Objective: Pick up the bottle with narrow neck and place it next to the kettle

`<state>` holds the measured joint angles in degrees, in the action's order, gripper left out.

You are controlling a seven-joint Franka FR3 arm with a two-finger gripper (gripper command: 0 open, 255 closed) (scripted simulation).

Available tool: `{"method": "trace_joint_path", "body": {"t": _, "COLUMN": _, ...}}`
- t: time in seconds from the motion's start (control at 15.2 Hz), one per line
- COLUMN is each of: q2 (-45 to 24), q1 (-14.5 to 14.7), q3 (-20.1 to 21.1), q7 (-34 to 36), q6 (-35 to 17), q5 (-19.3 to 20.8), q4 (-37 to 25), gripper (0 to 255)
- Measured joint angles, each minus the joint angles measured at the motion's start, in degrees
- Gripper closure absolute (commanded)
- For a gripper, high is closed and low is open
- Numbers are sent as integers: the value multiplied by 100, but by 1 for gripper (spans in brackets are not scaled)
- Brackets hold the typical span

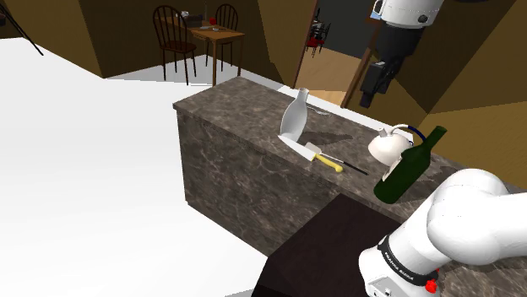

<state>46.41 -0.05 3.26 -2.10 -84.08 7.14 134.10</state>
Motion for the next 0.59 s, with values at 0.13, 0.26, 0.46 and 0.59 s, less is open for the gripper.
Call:
{"method": "trace_joint_path", "body": {"t": 0.13, "q2": -85, "q1": -14, "q3": -43, "q7": -33, "q6": -78, "q5": 20, "q4": -11, "gripper": 0}}
{"method": "trace_joint_path", "body": {"t": 0.26, "q2": -338, "q1": -50, "q3": -170, "q7": -124, "q6": -327, "q5": 64, "q4": -27, "gripper": 0}}
{"method": "trace_joint_path", "body": {"t": 0.46, "q2": -816, "q1": -104, "q3": -377, "q7": -293, "q6": -653, "q5": 115, "q4": -210, "gripper": 0}}
{"method": "trace_joint_path", "body": {"t": 0.59, "q2": -1196, "q1": -143, "q3": -535, "q7": -425, "q6": -948, "q5": 147, "q4": -312, "gripper": 0}}
